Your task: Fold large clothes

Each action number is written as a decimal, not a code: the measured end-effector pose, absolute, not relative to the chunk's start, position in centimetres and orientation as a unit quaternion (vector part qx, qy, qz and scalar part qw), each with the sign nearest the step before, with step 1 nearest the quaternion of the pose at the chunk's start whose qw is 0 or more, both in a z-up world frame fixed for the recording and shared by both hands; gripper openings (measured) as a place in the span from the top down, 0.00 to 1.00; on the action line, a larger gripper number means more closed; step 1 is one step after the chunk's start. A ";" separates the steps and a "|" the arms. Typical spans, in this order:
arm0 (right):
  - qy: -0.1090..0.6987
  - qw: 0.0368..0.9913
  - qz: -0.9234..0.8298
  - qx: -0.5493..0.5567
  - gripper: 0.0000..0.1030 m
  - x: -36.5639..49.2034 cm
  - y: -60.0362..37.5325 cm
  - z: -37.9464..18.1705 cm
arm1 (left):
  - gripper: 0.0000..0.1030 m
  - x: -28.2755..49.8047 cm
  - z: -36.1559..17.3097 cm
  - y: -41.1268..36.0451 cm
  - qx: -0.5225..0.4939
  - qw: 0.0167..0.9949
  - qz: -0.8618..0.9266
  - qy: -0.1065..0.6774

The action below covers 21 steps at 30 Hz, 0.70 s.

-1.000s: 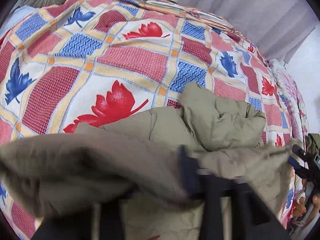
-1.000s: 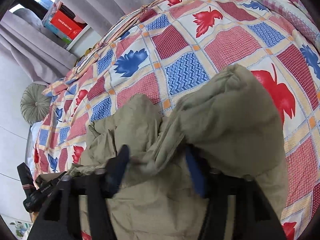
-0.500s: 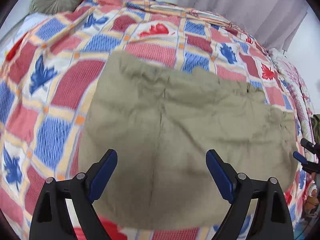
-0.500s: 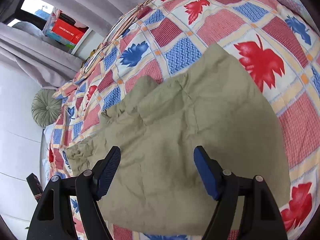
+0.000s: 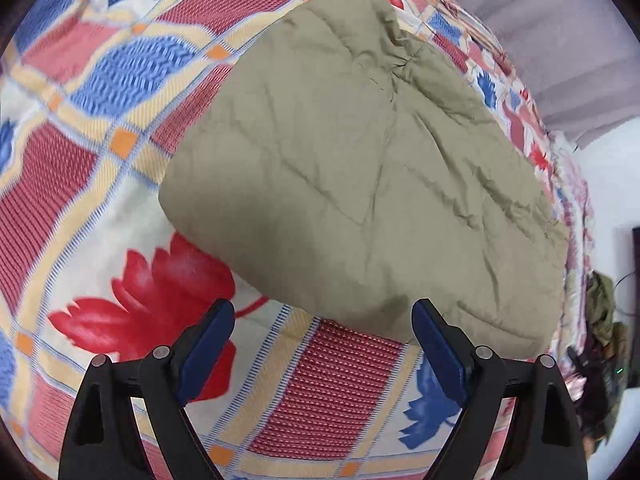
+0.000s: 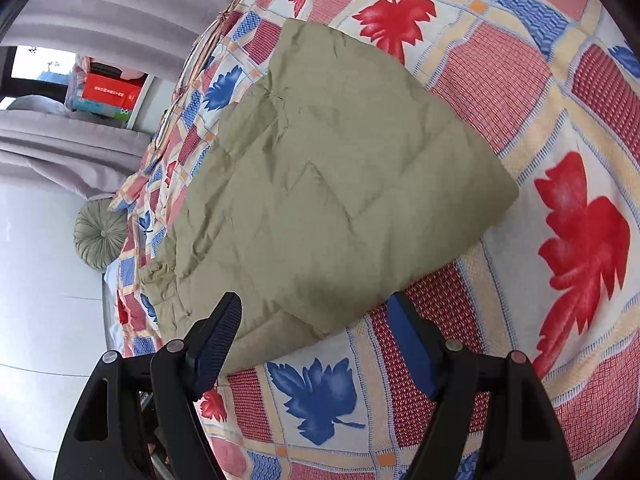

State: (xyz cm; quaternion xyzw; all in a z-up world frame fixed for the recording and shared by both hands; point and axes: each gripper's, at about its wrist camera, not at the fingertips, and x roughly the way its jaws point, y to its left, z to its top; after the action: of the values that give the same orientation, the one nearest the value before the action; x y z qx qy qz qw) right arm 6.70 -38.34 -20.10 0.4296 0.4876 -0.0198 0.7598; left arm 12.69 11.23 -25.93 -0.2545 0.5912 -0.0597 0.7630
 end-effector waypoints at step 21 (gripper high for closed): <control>0.425 0.677 0.009 0.601 0.24 11.9 -38.4 -30.8 | 0.12 19.6 -31.8 11.1 -0.356 0.754 -0.026 0.551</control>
State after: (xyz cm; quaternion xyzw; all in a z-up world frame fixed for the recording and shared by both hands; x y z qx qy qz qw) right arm 11.87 -38.37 -30.77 0.6010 0.4255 0.0088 0.6766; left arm 19.61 11.07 -31.78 -0.3560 0.5511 -0.0263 0.7542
